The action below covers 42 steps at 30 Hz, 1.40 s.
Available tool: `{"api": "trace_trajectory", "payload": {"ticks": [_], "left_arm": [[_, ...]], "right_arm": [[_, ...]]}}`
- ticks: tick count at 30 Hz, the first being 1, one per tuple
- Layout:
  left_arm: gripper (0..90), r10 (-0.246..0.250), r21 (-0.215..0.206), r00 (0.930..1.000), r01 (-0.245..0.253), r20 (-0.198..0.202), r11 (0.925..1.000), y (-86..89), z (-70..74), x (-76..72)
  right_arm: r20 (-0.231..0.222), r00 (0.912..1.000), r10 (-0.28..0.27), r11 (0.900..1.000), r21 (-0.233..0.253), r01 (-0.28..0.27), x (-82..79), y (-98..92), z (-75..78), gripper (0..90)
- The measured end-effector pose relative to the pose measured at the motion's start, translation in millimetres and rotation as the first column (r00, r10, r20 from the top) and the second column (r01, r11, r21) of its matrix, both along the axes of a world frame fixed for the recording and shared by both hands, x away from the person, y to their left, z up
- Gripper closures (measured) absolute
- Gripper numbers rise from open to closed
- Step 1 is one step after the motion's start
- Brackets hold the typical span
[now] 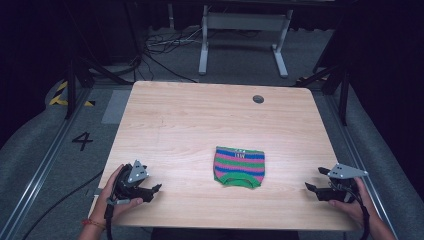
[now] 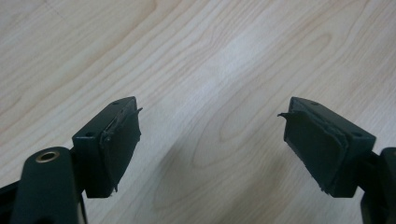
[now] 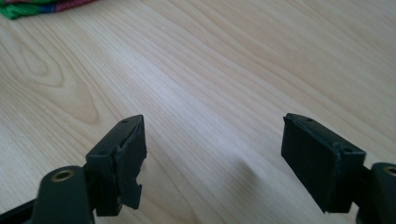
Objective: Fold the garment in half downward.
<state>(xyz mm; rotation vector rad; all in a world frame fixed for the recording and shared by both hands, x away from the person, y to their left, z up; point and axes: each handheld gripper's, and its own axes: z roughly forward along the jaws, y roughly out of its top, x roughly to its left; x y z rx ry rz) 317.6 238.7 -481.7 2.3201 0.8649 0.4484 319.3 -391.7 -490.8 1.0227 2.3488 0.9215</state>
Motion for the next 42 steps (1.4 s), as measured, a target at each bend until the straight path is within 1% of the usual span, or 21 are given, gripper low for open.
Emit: {"api": "trace_trajectory", "payload": {"ticks": [2, 5, 7, 8, 9, 10, 11, 12, 14, 15, 17, 20, 29, 30, 31, 32, 37, 39, 40, 41, 42], "left_arm": [[18.8, 0.008, -0.024, 1.0000, -0.008, -0.005, 0.9997, 5.0, -0.2, -0.8], [17.9, 0.043, -0.051, 0.9990, -0.044, -0.006, 0.9978, 14.2, -1.3, -3.3], [17.7, 0.049, -0.074, 0.9987, -0.050, -0.018, 0.9960, 19.0, -2.8, -5.0], [17.4, 0.057, -0.082, 0.9981, -0.059, -0.024, 0.9948, 21.3, -4.1, -5.7], [17.1, 0.057, -0.082, 0.9981, -0.059, -0.024, 0.9948, 21.3, -4.1, -5.7], [17.1, 0.074, -0.089, 0.9963, -0.078, -0.043, 0.9930, 23.4, -6.5, -6.5], [16.5, 0.082, -0.078, 0.9957, -0.085, -0.044, 0.9933, 25.1, -7.9, -6.3], [16.6, 0.099, -0.082, 0.9939, -0.103, -0.047, 0.9913, 26.2, -9.9, -7.0], [16.4, 0.120, -0.104, 0.9909, -0.126, -0.061, 0.9866, 29.7, -14.0, -7.5], [16.3, 0.128, -0.107, 0.9887, -0.136, -0.078, 0.9849, 30.8, -16.2, -7.2], [16.6, 0.161, -0.107, 0.9839, -0.169, -0.078, 0.9799, 31.1, -16.0, -8.9], [15.1, 0.173, -0.102, 0.9819, -0.180, -0.077, 0.9783, 28.4, -16.5, -10.5], [14.8, 0.177, -0.100, 0.9813, -0.184, -0.076, 0.9778, 28.1, -16.5, -10.3], [14.4, 0.186, -0.104, 0.9794, -0.193, -0.080, 0.9757, 27.0, -16.8, -10.2], [13.8, 0.188, -0.097, 0.9792, -0.195, -0.077, 0.9760, 26.7, -16.6, -9.7], [13.0, 0.198, -0.096, 0.9769, -0.205, -0.081, 0.9740, 25.5, -16.7, -9.5], [10.0, 0.215, -0.091, 0.9732, -0.222, -0.081, 0.9707, 23.7, -17.1, -8.2], [8.0, 0.228, -0.083, 0.9700, -0.235, -0.086, 0.9686, 23.1, -17.0, -7.4], [6.6, 0.237, -0.084, 0.9676, -0.244, -0.087, 0.9661, 22.4, -17.6, -7.0], [5.1, 0.250, -0.081, 0.9637, -0.258, -0.094, 0.9628, 21.7, -17.8, -6.3], [3.2, 0.257, -0.080, 0.9618, -0.265, -0.094, 0.9610, 21.2, -18.0, -6.1]], "right_arm": [[-0.014, 0.9992, -0.037, 0.999, 0.012, 0.037, -2.7, -5.5, -4.6, 19.1], [-0.030, 0.9958, -0.087, 0.996, 0.034, 0.088, -4.7, -12.9, -9.3, 18.6], [-0.041, 0.9946, -0.096, 0.994, 0.044, 0.097, -5.7, -15.9, -11.0, 17.8], [-0.047, 0.9939, -0.100, 0.993, 0.059, 0.103, -6.3, -17.9, -12.0, 17.6], [-0.047, 0.9939, -0.100, 0.993, 0.059, 0.103, -6.3, -17.9, -12.0, 17.6], [-0.056, 0.9928, -0.105, 0.991, 0.071, 0.109, -6.4, -19.3, -12.6, 17.7], [-0.064, 0.9918, -0.111, 0.990, 0.076, 0.116, -6.3, -20.8, -12.8, 17.5], [-0.068, 0.9911, -0.114, 0.990, 0.079, 0.120, -6.3, -21.8, -12.9, 17.3], [-0.079, 0.9899, -0.118, 0.987, 0.105, 0.126, -6.0, -24.5, -14.9, 16.6], [-0.082, 0.9892, -0.122, 0.985, 0.115, 0.131, -6.0, -25.5, -15.4, 17.0], [-0.080, 0.9897, -0.118, 0.986, 0.112, 0.127, -5.9, -26.1, -15.5, 16.5], [-0.080, 0.9898, -0.118, 0.986, 0.111, 0.126, -5.9, -25.8, -15.6, 16.3], [-0.079, 0.9905, -0.113, 0.986, 0.111, 0.121, -5.8, -26.0, -15.7, 16.1], [-0.080, 0.9902, -0.114, 0.986, 0.111, 0.123, -5.9, -26.0, -15.6, 16.1], [-0.079, 0.9903, -0.115, 0.986, 0.110, 0.123, -5.8, -26.0, -15.7, 16.0], [-0.079, 0.9903, -0.115, 0.986, 0.110, 0.123, -5.8, -26.0, -15.7, 16.0], [-0.079, 0.9903, -0.115, 0.986, 0.110, 0.123, -5.8, -26.0, -15.7, 16.0], [-0.078, 0.9904, -0.114, 0.986, 0.110, 0.122, -5.7, -26.0, -15.7, 16.0], [-0.079, 0.9903, -0.115, 0.986, 0.110, 0.123, -5.8, -26.0, -15.7, 16.0], [-0.079, 0.9903, -0.115, 0.986, 0.110, 0.123, -5.8, -26.0, -15.7, 16.0], [-0.079, 0.9903, -0.115, 0.986, 0.110, 0.123, -5.8, -26.0, -15.7, 16.0]]}}
